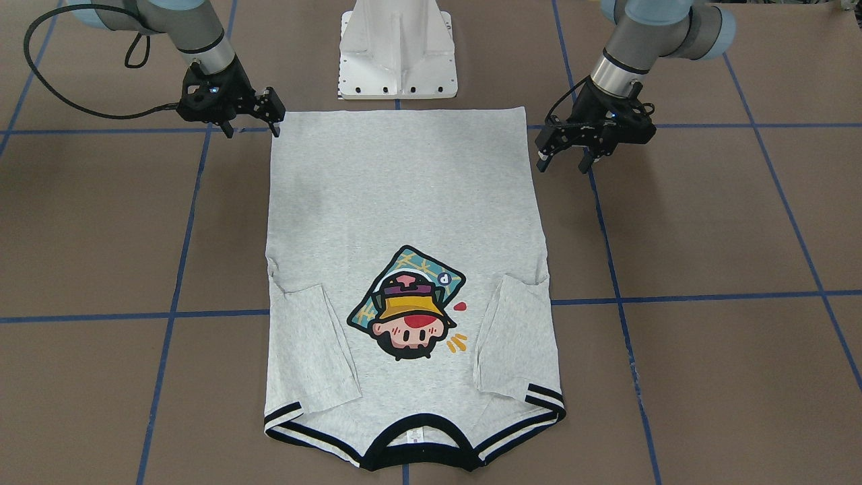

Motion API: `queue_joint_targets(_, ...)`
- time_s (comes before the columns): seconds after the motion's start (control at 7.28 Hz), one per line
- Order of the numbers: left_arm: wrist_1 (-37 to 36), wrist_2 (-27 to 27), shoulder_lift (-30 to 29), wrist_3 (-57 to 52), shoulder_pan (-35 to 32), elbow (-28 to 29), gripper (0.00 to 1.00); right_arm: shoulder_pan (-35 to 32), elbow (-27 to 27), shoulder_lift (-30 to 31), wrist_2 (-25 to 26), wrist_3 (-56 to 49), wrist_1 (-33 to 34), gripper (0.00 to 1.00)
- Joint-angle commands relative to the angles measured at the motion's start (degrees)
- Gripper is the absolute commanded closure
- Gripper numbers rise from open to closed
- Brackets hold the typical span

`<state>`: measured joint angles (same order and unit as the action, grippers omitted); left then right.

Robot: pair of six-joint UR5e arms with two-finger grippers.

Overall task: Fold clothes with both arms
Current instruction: 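Move both grippers down to the hem corners nearest the robot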

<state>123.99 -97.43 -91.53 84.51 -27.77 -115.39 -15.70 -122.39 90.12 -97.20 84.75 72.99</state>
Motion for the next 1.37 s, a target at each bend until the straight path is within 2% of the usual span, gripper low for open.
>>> queue_joint_targets(0.0,-0.15,1.62,2.48,3.28,3.85,-1.67,0.01,6.89,-0.30,0.23,4.63,3.57,-0.04,0.00)
queue_joint_targets(0.82,-0.51,1.63,2.93,3.74,4.13,-2.83,0.01,8.76,3.04,-1.61,4.83,3.58,0.05,0.07)
queue_joint_targets(1.24,-0.51,1.63,2.93,3.65,4.13,-2.83,0.01,8.67,3.04,-1.62,4.56,3.58,0.05,0.33)
